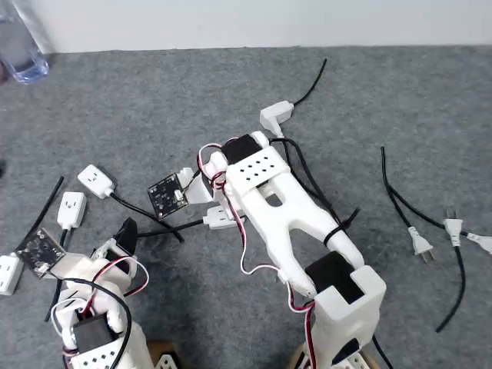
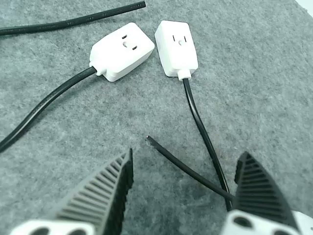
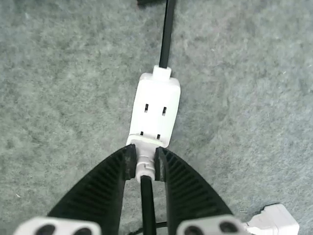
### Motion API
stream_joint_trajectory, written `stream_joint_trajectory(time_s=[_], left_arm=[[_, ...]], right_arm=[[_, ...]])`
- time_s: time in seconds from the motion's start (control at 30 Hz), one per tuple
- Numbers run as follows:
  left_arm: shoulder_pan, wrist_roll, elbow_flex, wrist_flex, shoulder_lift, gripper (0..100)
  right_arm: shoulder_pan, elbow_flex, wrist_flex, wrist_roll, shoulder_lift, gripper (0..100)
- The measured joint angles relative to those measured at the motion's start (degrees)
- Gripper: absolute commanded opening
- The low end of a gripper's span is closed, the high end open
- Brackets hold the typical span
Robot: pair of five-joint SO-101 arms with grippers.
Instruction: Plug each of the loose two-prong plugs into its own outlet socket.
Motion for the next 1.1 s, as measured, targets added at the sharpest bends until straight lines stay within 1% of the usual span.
stream_joint_trajectory(time_s=[0.17,0.5,0.7,0.8,0.9,1.1], left_arm=[[0.00,0.00,0.00,0.00,0.00,32],[0.00,-0.09,0.00,0.00,0.00,32],[0.00,-0.09,0.00,0.00,0.00,32],[1.05,-0.09,0.00,0.09,0.00,32],[1.76,-0.18,0.00,0.09,0.00,32],[2.20,-0.18,0.00,0.09,0.00,32]], right_arm=[[0.88,1.41,0.35,0.53,2.29,0.9],[1.41,1.32,0.44,0.53,1.93,0.9],[1.76,1.32,5.19,-0.53,-2.99,0.9],[1.76,1.32,5.71,-2.20,-5.19,0.9],[1.76,1.32,6.24,-2.29,-6.51,0.9],[0.09,1.32,3.34,0.09,-6.77,0.9]])
